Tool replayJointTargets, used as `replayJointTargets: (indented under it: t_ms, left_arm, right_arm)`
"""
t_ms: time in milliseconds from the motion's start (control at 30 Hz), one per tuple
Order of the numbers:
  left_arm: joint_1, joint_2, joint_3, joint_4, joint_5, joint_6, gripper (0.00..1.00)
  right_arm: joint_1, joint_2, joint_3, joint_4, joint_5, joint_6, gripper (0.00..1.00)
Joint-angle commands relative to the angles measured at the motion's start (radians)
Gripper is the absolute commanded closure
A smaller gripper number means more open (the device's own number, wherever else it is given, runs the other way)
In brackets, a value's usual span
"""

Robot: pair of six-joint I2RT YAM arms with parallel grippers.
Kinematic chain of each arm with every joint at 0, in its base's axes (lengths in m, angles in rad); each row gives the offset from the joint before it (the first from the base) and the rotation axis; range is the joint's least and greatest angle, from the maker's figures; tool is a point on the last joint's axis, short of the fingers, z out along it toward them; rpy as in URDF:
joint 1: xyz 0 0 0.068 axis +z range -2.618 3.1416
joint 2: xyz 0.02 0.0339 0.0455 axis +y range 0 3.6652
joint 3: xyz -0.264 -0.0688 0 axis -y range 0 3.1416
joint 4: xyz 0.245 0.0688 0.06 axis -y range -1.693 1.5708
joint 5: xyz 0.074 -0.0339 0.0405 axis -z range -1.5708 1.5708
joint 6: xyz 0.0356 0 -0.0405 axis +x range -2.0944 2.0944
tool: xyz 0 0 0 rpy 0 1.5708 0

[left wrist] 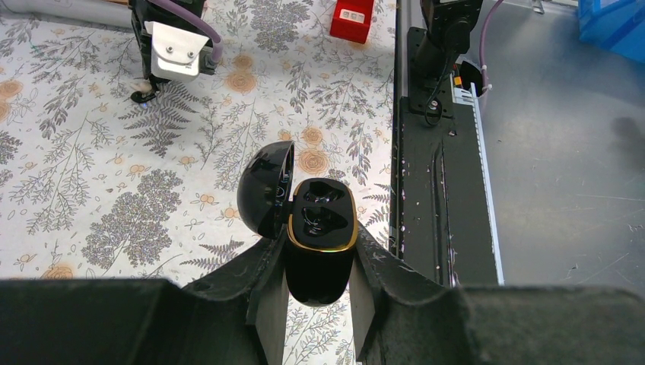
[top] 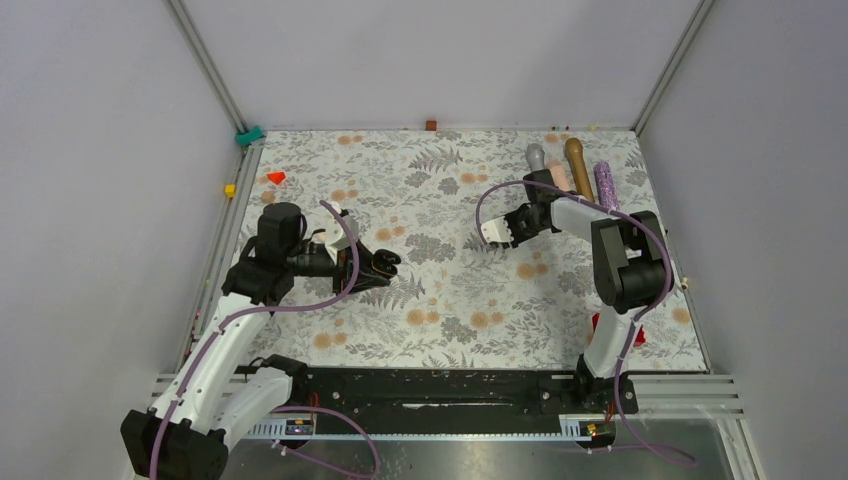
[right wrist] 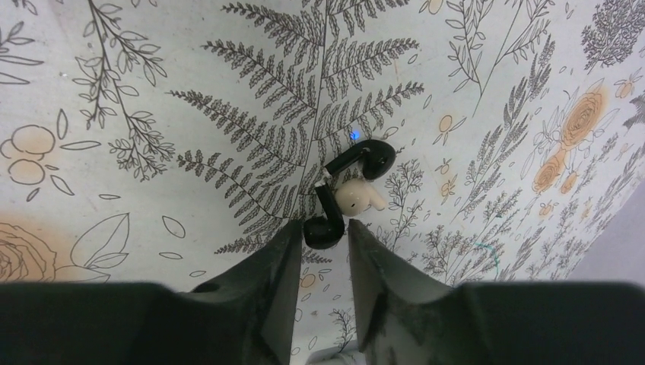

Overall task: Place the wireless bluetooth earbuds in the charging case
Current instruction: Pick up the earbud from the center of the board.

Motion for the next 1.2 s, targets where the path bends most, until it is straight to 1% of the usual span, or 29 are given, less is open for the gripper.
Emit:
replayJointTargets:
  t_ms: [0, 33, 67, 233, 367, 433, 500, 600, 667, 700, 767, 900, 1000, 1100, 1167]
  left_arm:
    - [0.008, -0.005, 0.003, 0.045, 0.044, 0.005, 1.0]
    - [0.008, -0.005, 0.003, 0.046, 0.043, 0.006, 1.0]
    - [0.009, -0.005, 0.003, 0.046, 0.045, 0.006, 1.0]
    - [0.008, -0.007, 0.003, 0.046, 0.048, 0.004, 1.0]
    - [0.009, -0.009, 0.001, 0.046, 0.053, 0.003, 1.0]
    - [0.009, -0.004, 0.0, 0.047, 0.054, 0.003, 1.0]
    - [0.009, 0.007, -0.005, 0.07, 0.055, -0.022, 1.0]
    - [0.009, 0.019, -0.017, 0.129, 0.039, -0.079, 1.0]
    - [0.009, 0.022, -0.024, 0.146, 0.035, -0.095, 1.0]
    - [0.009, 0.021, -0.024, 0.149, 0.035, -0.096, 1.0]
    - [0.009, 0.015, -0.022, 0.15, 0.03, -0.097, 1.0]
    - [0.01, 0.004, -0.022, 0.149, 0.026, -0.096, 1.0]
    - [0.009, 0.002, -0.022, 0.149, 0.022, -0.096, 1.0]
    - [0.011, -0.001, -0.021, 0.149, 0.017, -0.098, 1.0]
    - [0.01, -0.006, -0.024, 0.149, 0.011, -0.094, 1.0]
  right_arm:
    - [0.007, 0.028, 0.051, -0.096, 0.011, 0.049, 0.69]
    - [0.007, 0.027, 0.059, -0.109, 0.011, 0.056, 0.73]
    - [0.006, 0.026, 0.064, -0.119, 0.009, 0.064, 0.74]
    - [0.006, -0.006, 0.052, -0.134, -0.017, 0.08, 0.75]
    - [0.007, -0.087, 0.024, -0.176, -0.054, 0.112, 0.75]
    - [0.006, -0.144, 0.012, -0.195, -0.068, 0.163, 0.75]
    - [0.007, -0.202, 0.013, -0.22, -0.081, 0.256, 0.74]
    - [0.017, -0.263, 0.055, -0.311, -0.078, 0.455, 0.74]
    - [0.031, -0.274, 0.103, -0.425, -0.079, 0.556, 0.75]
    - [0.042, -0.275, 0.118, -0.464, -0.077, 0.631, 0.75]
    - [0.075, -0.265, 0.128, -0.495, -0.051, 0.783, 0.75]
    - [0.158, -0.196, 0.149, -0.548, -0.005, 1.019, 0.75]
    - [0.231, -0.104, 0.209, -0.57, 0.034, 1.164, 0.76]
    - [0.289, -0.013, 0.269, -0.554, 0.092, 1.258, 0.77]
    - [0.326, 0.029, 0.296, -0.529, 0.136, 1.282, 0.77]
